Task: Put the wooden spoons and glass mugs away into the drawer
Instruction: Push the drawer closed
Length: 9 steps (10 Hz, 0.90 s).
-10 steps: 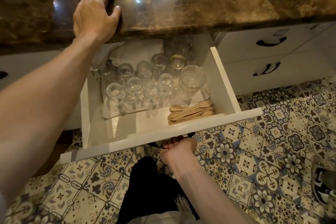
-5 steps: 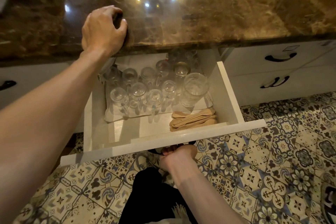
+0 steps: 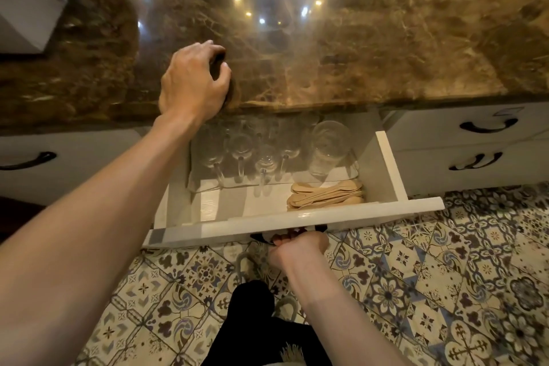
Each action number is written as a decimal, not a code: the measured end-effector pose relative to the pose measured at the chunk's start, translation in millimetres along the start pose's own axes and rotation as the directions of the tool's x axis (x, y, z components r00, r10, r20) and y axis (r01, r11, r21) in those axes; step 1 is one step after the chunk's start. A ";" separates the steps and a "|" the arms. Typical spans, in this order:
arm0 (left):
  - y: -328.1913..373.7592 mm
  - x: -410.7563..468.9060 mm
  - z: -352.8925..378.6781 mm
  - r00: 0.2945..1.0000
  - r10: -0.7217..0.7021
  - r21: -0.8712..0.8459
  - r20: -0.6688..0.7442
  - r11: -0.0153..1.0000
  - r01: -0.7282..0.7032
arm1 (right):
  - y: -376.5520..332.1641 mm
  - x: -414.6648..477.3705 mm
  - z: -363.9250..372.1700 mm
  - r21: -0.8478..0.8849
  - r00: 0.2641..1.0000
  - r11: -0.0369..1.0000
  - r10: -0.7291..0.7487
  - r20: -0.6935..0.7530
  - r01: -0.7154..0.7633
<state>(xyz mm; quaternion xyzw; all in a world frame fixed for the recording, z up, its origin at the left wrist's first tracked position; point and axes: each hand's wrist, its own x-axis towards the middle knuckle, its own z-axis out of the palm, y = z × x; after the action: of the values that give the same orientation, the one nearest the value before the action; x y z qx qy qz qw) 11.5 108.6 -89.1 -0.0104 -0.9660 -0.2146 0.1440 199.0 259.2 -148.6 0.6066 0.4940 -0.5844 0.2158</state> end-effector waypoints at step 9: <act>-1.5 2.7 4.6 1.000 -0.031 0.016 -0.004 0.999 0.031 | -114.0 -7.3 69.0 0.797 0.951 0.527 0.240 0.193 -0.295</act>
<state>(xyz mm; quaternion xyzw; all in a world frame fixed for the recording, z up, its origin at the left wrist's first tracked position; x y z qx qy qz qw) 7.5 109.0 -93.0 0.0060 -0.9675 -0.2089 0.1424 68.9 246.5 -121.3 0.6875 0.0623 -0.7234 0.0124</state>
